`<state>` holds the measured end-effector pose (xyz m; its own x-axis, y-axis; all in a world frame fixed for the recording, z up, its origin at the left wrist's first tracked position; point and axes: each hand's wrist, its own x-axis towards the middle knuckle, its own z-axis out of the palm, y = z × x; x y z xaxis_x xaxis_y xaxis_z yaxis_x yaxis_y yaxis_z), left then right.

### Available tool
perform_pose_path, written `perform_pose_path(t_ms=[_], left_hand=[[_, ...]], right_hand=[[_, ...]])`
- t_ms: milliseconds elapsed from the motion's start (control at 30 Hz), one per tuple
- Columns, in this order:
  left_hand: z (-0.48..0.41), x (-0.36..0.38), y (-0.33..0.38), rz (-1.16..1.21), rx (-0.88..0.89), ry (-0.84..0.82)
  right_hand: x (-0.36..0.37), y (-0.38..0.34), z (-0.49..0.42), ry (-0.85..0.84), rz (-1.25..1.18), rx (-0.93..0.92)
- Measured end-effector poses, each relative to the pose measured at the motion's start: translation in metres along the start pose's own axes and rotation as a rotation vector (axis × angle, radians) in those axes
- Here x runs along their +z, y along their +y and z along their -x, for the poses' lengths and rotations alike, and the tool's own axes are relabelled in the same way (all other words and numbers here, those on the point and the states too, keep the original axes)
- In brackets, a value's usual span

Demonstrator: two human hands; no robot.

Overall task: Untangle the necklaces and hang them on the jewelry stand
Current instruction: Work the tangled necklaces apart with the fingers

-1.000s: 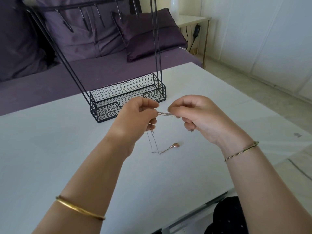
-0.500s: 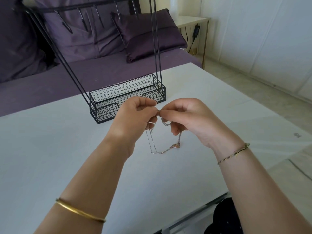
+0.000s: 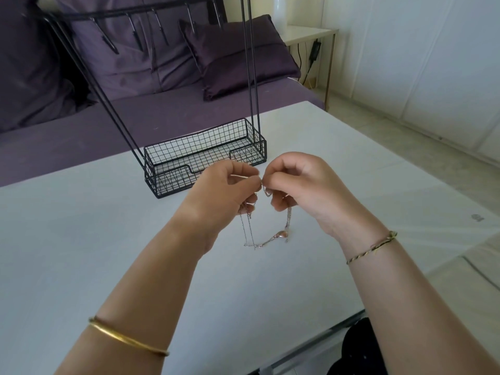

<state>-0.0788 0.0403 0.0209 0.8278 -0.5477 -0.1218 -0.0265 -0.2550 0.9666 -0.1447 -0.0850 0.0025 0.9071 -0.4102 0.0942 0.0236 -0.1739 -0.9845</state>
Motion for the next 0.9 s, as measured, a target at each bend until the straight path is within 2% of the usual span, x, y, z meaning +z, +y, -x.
perform_pose_path(t_ms=[133,333,667,900], left_hand=[[0.0015,-0.002,0.0001,-0.105,0.028,-0.024],[0.0042,0.0003,0.0023,-0.314,0.177,0.106],[-0.0016,-0.0005,-0.0008,-0.011,-0.021,0.088],[-0.0014,0.002,-0.0015,-0.012,-0.005,0.074]], right_hand=[[-0.0018,0.0005,0.0001,-0.034,0.01,0.0],[-0.0016,0.0009,0.001,-0.068,0.094,-0.036],[-0.0056,0.0025,0.0004,-0.075,0.121,0.001],[-0.0044,0.0008,0.0004,-0.002,0.062,0.024]])
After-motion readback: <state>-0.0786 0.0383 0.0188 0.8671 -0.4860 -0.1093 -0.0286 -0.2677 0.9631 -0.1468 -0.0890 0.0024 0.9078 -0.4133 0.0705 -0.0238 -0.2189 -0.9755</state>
